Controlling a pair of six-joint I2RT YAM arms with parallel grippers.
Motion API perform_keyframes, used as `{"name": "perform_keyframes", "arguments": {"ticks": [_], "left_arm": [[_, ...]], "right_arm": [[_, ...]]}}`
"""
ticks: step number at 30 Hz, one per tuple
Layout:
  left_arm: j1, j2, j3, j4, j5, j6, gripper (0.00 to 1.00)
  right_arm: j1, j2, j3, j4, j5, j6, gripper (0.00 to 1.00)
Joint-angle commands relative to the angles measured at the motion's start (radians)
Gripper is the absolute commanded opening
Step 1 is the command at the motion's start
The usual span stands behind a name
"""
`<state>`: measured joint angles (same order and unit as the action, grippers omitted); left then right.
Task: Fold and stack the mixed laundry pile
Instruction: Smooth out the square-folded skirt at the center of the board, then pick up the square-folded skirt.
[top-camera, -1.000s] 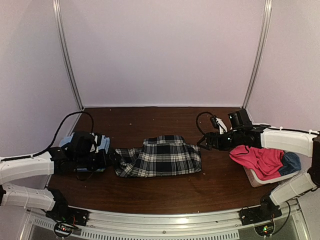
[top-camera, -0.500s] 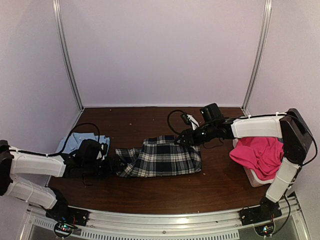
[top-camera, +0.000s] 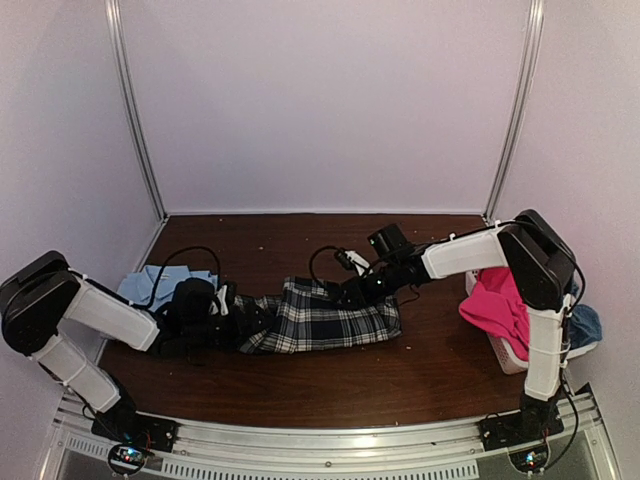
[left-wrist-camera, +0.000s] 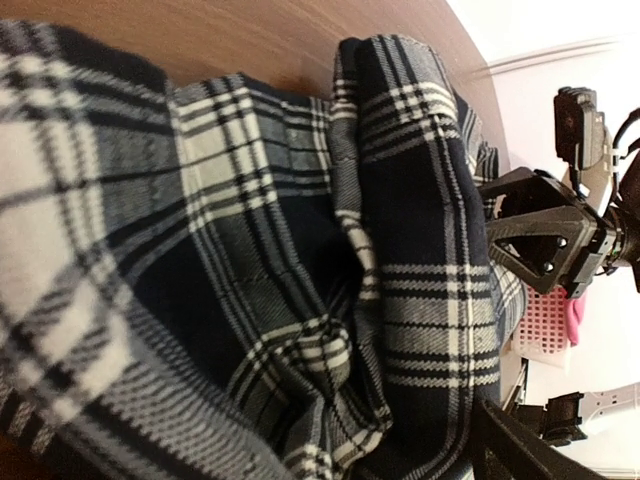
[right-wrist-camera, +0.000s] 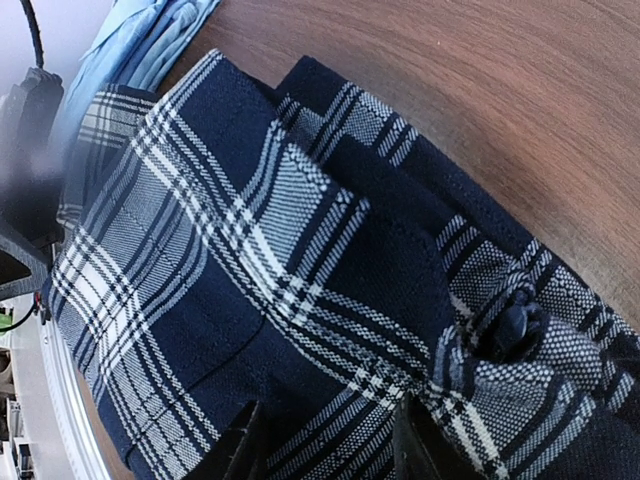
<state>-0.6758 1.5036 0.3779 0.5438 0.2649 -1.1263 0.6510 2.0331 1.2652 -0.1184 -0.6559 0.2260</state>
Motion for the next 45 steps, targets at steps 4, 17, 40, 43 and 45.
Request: {"name": "perform_keyframes", "arguments": {"ticks": [4,17,40,43,45], "left_arm": [[0.001,0.130,0.079,0.272,0.106,0.027,0.98],[0.010,0.153,0.175,0.123,0.092,0.130,0.82],[0.009,0.179,0.261,-0.173,-0.003,0.218,0.02],[0.009,0.178,0.262,-0.170,0.000,0.218,0.02],[0.009,0.178,0.258,-0.167,0.001,0.217,0.02]], "right_arm": [[0.020,0.041,-0.001,-0.064,0.041,-0.081,0.44],[0.038,0.017,-0.002,-0.053,0.011,-0.094,0.45],[-0.110,-0.372,-0.400,-0.072,0.093,0.384,1.00],[-0.125,-0.338,-0.442,0.041,-0.008,0.441,1.00],[-0.140,-0.335,-0.478,0.140,-0.062,0.472,1.00]]}}
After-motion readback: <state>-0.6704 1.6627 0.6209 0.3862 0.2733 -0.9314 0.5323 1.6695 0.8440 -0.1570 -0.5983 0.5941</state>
